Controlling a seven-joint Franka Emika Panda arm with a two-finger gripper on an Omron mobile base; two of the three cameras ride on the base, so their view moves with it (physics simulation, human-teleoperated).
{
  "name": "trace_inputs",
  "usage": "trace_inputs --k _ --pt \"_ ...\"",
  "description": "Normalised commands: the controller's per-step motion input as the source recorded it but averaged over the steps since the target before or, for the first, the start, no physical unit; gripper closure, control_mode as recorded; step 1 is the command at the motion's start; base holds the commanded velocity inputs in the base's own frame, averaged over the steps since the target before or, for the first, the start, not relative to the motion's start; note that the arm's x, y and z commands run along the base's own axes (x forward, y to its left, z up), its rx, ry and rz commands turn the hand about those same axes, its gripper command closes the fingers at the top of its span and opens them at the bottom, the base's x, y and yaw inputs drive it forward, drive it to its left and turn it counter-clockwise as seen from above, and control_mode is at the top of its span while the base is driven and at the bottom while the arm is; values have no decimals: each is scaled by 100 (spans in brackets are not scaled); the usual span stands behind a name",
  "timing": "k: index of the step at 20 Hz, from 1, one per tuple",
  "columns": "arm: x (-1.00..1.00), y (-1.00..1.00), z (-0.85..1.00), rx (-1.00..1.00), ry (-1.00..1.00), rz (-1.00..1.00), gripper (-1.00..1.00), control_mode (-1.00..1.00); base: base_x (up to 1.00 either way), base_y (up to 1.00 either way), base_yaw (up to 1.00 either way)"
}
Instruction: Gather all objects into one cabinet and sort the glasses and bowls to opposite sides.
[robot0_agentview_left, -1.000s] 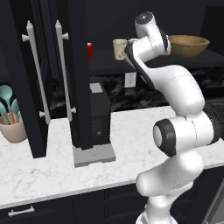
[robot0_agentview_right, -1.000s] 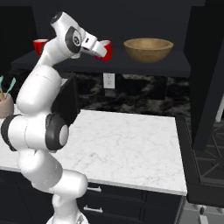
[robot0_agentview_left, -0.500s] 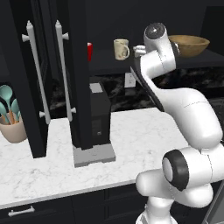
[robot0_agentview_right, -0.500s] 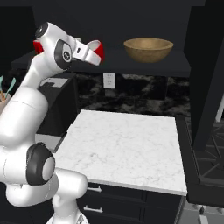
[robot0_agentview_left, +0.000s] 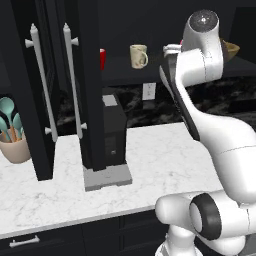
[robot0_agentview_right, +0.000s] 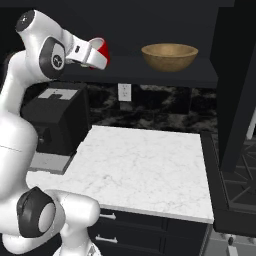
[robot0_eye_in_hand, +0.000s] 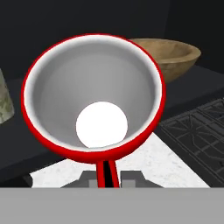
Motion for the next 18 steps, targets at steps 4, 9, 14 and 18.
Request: trace_inputs --k 4,9,14,18 --pt "-79 29 42 4 11 7 100 -100 0 0 0" --pt "-85 49 6 2 9 10 100 -100 0 0 0" --pt "-78 53 0 2 7 12 100 -100 0 0 0" --pt "-40 46 0 0 4 10 100 -100 0 0 0"
